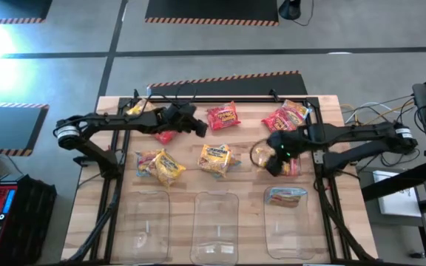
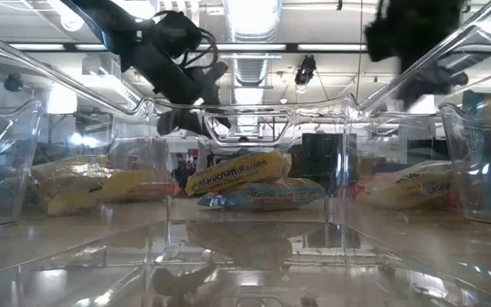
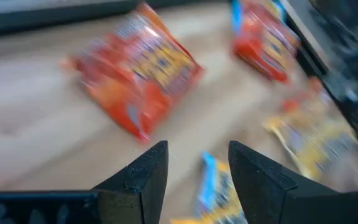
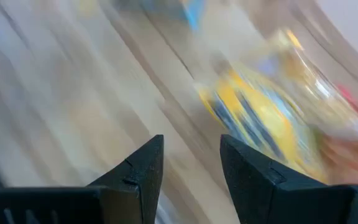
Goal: Sort Maruchan noodles
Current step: Put the yellow noodle pack into the middle transparent bin
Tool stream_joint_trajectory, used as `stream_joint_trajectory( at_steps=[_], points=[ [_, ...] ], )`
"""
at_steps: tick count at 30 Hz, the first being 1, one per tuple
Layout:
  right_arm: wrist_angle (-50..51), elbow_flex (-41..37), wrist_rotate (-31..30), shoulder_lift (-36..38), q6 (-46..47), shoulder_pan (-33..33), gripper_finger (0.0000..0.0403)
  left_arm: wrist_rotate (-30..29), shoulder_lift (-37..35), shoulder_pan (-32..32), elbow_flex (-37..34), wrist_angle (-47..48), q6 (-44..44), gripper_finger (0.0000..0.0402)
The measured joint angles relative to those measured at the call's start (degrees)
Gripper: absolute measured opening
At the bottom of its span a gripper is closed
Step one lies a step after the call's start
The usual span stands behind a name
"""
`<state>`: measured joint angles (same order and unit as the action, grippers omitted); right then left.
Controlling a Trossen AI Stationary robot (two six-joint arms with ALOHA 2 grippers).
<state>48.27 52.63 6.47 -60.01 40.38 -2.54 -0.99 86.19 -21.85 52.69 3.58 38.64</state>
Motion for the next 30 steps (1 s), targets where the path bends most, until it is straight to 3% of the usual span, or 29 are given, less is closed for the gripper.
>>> stream_joint_trajectory(
  at_steps=[6, 10, 30],
  points=[
    [-27.74, -4.44, 6.47, -3.18, 11.27, -4.76, 0.0148, 8.41, 0.0, 1.95, 0.0, 3.14, -0.12, 0.0152],
    [-37.11, -5.89, 9.12, -8.17, 15.91, -6.15, 0.0148, 9.53, 0.0, 4.62, 0.0, 6.9, -0.08, 0.0152],
    [-42.1, -5.12, 17.8, -20.96, 13.78, -11.07, 0.0148, 9.16, 3.26, 11.68, 0.0, 9.45, 1.52, 0.0152]
  ],
)
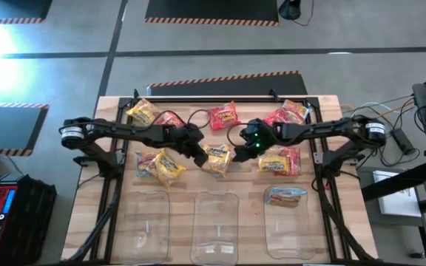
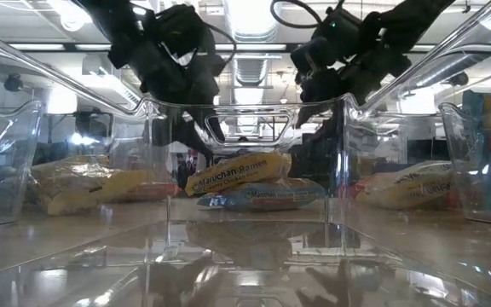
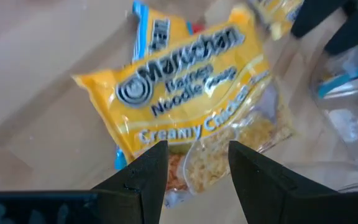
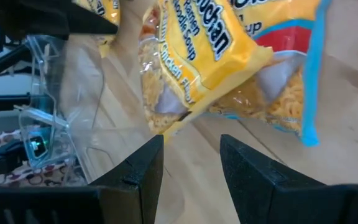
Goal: Sort Maruchan noodles
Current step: Put the yellow noodle pack into the middle transparent bin
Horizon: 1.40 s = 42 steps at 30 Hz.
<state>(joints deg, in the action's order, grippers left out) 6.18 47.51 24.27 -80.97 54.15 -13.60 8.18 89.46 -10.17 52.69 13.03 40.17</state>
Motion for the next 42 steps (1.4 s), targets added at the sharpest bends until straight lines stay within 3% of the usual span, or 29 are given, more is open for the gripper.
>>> stream_joint_trajectory(
  at_steps=[21, 27, 42],
  points=[
    [-3.53, -0.04, -2.19, -3.62, -4.48, -5.99, 0.0148, 0.07, 4.15, 2.62, 0.0, -1.31, 4.55, 0.0152],
    [-9.46, -0.07, 0.04, -6.32, -3.74, -5.93, 0.0148, 0.07, 5.93, 2.62, 0.0, -1.5, 5.28, 0.0152],
    [-11.63, -0.07, 5.84, -6.47, -3.0, -5.95, 0.0148, -0.6, 8.02, 2.55, 0.02, -3.51, 5.51, 0.0152]
  ],
)
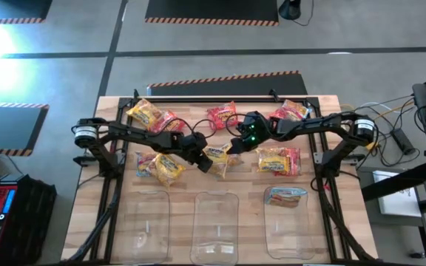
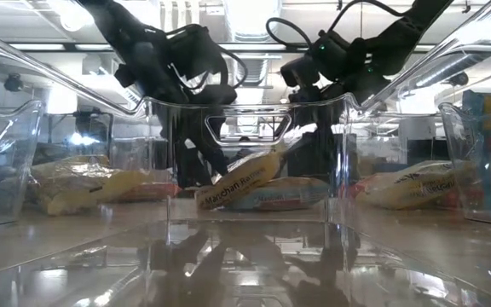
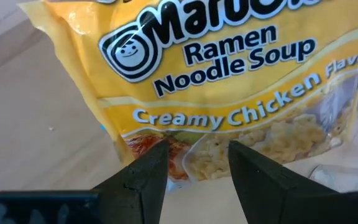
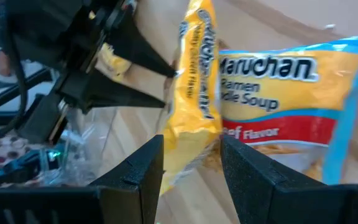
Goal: Sort Maruchan noodles
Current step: Put the yellow noodle pack into the middle transparent bin
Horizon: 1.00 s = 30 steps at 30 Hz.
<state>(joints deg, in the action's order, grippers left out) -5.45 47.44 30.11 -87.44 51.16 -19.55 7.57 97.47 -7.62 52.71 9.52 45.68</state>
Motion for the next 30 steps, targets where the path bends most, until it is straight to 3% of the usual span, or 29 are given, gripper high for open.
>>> stream_joint_trajectory(
  at_steps=[18, 30],
  points=[
    [0.1, 0.28, -3.1, 0.0, 1.16, 0.0, 0.0152, -1.08, 0.0, 0.02, 0.0, -0.34, 0.08, 0.0152],
    [0.07, 0.31, -2.05, 0.0, 4.42, 0.0, 0.023, -2.17, 0.0, 0.02, 0.0, -0.6, 0.07, 0.0152]
  ],
)
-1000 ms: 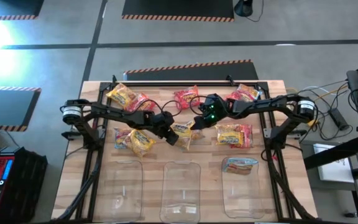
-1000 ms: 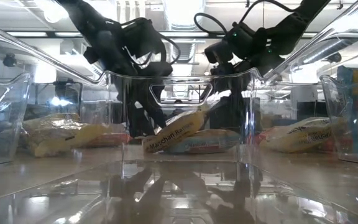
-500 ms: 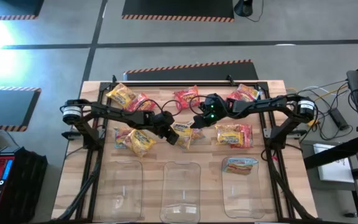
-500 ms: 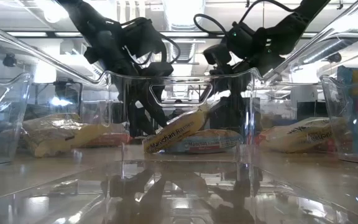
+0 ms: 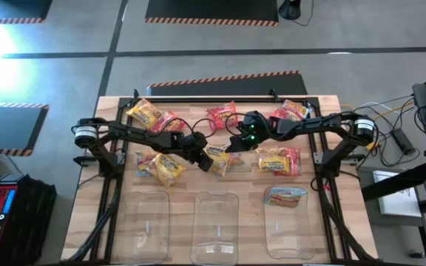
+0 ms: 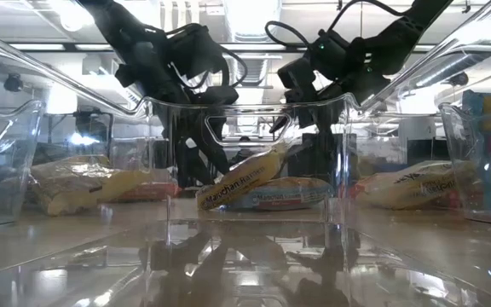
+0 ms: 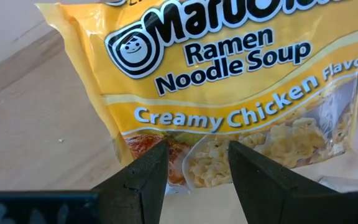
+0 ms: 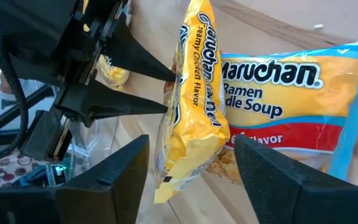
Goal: Sort Maruchan noodles
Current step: Put the yellow noodle pack into the middle transparent bin
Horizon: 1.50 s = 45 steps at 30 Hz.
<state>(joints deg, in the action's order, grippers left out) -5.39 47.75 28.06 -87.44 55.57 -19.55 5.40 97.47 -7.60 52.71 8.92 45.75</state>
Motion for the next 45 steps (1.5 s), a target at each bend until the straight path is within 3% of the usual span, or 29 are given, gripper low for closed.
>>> stream_joint_trajectory(
  at_steps=[22, 45],
  points=[
    [-8.13, 0.09, -1.03, -6.61, 6.02, 0.57, 0.0227, -0.36, 0.0, 0.0, 0.0, -1.35, -0.21, 0.0152],
    [-9.03, 0.09, -1.07, -6.54, 5.33, 3.06, 0.0208, -1.02, 0.0, 0.0, 0.0, -3.03, 0.03, 0.0152]
  ],
)
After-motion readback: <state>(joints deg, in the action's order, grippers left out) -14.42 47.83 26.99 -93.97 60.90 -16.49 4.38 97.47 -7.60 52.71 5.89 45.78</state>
